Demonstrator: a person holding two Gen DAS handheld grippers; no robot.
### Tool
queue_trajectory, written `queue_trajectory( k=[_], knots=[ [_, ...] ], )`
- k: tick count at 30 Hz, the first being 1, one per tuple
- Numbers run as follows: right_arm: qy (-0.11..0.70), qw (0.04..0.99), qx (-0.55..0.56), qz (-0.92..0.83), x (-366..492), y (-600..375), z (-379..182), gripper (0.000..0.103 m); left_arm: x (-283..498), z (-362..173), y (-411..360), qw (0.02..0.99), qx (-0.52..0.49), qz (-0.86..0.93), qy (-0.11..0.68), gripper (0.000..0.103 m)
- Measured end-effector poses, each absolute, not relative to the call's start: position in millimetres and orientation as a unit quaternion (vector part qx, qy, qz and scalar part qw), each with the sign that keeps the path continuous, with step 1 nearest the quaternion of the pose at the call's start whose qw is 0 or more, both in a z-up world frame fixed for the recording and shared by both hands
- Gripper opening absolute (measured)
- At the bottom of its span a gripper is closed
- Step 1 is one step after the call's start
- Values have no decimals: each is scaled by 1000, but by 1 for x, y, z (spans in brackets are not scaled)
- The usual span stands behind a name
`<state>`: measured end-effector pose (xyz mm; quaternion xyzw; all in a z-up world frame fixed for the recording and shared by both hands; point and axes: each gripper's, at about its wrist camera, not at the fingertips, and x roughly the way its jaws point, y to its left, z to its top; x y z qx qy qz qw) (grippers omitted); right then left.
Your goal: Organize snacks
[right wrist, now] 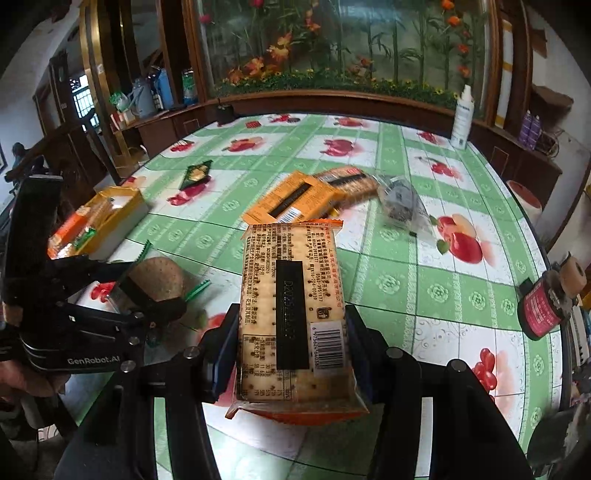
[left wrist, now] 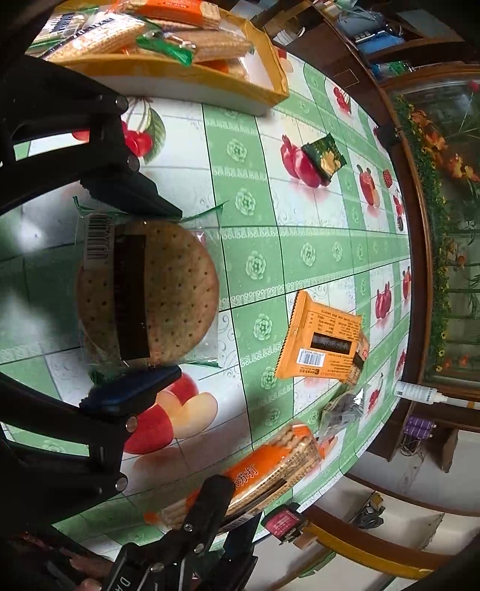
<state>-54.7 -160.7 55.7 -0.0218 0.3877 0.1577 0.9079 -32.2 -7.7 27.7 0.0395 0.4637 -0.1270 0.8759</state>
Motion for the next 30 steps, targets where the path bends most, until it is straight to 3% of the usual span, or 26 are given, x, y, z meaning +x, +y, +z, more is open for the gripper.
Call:
queue_trajectory(
  k=[12, 30],
  knots=[
    [364, 909, -27, 202, -56, -110, 74, 54, -53, 60, 33, 897, 40, -97, 430, 77],
    [342, 890, -71, 292, -43, 22, 92, 54, -82, 93, 166, 916, 14, 4, 402, 77]
  ],
)
